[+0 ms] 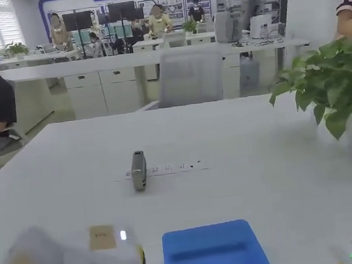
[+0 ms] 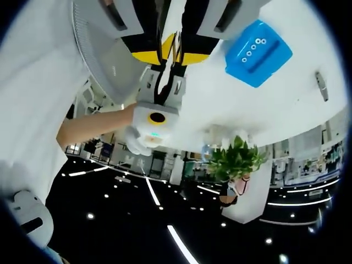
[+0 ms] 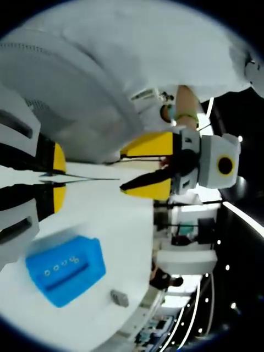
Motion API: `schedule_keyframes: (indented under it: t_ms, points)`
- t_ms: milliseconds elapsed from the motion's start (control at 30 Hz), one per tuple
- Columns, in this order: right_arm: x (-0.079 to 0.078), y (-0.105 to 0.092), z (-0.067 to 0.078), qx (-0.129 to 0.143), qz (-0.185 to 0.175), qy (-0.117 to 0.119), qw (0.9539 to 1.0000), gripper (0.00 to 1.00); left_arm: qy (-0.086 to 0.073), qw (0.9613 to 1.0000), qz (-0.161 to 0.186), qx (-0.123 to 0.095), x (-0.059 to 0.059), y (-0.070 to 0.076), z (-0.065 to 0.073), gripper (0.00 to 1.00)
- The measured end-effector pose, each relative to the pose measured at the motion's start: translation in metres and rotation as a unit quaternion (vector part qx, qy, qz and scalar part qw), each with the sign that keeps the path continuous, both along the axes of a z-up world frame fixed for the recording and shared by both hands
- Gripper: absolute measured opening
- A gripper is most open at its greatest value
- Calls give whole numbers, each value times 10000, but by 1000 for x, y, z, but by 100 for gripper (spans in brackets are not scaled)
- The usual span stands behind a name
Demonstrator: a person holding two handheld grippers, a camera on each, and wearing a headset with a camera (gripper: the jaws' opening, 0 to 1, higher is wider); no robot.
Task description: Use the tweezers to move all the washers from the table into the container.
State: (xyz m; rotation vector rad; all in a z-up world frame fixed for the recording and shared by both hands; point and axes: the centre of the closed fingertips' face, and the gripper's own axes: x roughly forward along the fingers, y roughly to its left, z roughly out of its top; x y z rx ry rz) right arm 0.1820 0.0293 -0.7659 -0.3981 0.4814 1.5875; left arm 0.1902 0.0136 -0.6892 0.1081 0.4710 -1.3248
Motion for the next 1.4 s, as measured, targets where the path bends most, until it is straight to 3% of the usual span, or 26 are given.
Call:
schedule_keyframes:
  t_ms: [67, 133, 200, 267, 367, 500, 567, 767, 900, 1067, 1200, 1267, 1400]
  points:
    - [-2, -2, -1, -33, 33, -4, 10000, 3, -13, 9999, -75, 127, -1, -4, -5, 7]
    - [-3, -4, -2, -56, 35, -19, 10000, 3, -265, 9989, -210, 320, -1, -6, -9, 4]
    - [-2, -6, -3, -85, 4, -58, 9999, 3, -331, 9978, -322, 478, -3, -9, -14, 0]
    - [-2, -9, -6, -161, 12, -104, 9998, 3, -523, 9962, -344, 610, -1, -11, -17, 0]
    - [-1, -13, -12, -342, 50, -214, 9992, 3, -426, 9955, -472, 708, -3, -13, -23, 0]
    - [7, -16, -23, -620, 14, -438, 9971, 3, -530, 9919, -505, 1036, 0, -6, -35, 0]
    - [12, -17, -31, -824, 51, -659, 9944, 4, -599, 9892, -495, 1243, 2, 0, -44, 0]
    - [18, -8, -54, -1270, 176, -1015, 9865, 4, -481, 9839, -419, 1669, 6, 19, -71, 0]
    - [19, -2, -64, -1323, 133, -1087, 9851, 4, -394, 9794, -429, 1933, 7, 34, -89, 0]
    - [22, 2, -71, -1255, -75, -1067, 9863, 5, -213, 9772, -395, 2073, 11, 48, -106, 0]
    - [27, 5, -66, -750, -646, -652, 9929, 12, -140, 9748, -402, 2191, 13, 53, -118, 0]
    - [29, 1, -61, -559, -919, -471, 9931, 20, -88, 9741, -408, 2222, 14, 56, -123, 0]
    - [30, -16, -48, -347, -1336, -366, 9898, 29, -20, 9689, -447, 2433, 15, 63, -138, 0]
